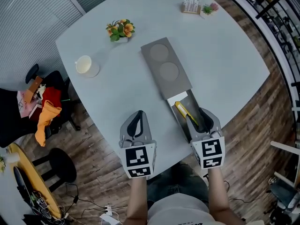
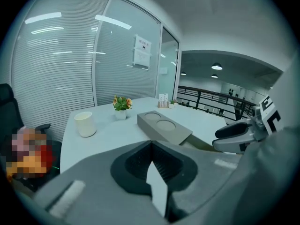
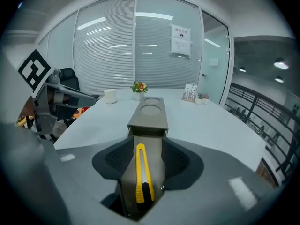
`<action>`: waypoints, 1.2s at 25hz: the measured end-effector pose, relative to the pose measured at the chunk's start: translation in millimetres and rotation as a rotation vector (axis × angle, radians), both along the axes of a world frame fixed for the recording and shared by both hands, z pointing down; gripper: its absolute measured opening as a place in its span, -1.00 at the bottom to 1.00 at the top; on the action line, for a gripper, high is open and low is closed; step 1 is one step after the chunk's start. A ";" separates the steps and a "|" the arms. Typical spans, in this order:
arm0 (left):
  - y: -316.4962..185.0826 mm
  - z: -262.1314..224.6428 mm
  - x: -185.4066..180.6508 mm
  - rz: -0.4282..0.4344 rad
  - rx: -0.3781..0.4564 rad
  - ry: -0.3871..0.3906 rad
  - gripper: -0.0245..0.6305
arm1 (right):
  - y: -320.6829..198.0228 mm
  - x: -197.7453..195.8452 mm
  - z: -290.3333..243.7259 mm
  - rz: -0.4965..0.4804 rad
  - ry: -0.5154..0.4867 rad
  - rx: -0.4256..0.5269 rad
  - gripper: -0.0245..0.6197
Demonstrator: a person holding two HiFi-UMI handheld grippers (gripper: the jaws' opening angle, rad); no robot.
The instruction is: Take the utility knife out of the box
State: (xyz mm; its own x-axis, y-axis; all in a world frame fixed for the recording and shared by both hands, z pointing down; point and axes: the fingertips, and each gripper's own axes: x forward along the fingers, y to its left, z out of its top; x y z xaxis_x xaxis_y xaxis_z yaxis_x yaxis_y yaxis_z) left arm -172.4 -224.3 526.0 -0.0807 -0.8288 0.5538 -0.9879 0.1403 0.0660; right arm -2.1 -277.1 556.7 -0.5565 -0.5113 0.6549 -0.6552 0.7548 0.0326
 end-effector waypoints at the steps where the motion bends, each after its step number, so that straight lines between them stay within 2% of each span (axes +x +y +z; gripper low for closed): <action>1: -0.4 2.2 -0.1 0.002 -0.004 0.003 -0.92 | 0.6 -1.4 3.7 -0.004 0.011 -0.007 -0.26; 22: -3.5 35.2 0.9 0.019 -0.069 0.029 -0.92 | 11.7 2.8 74.8 -0.086 0.280 -0.204 -0.26; 30: -3.7 39.8 0.3 0.020 -0.080 0.031 -0.92 | 18.7 7.8 90.9 -0.104 0.337 -0.272 -0.28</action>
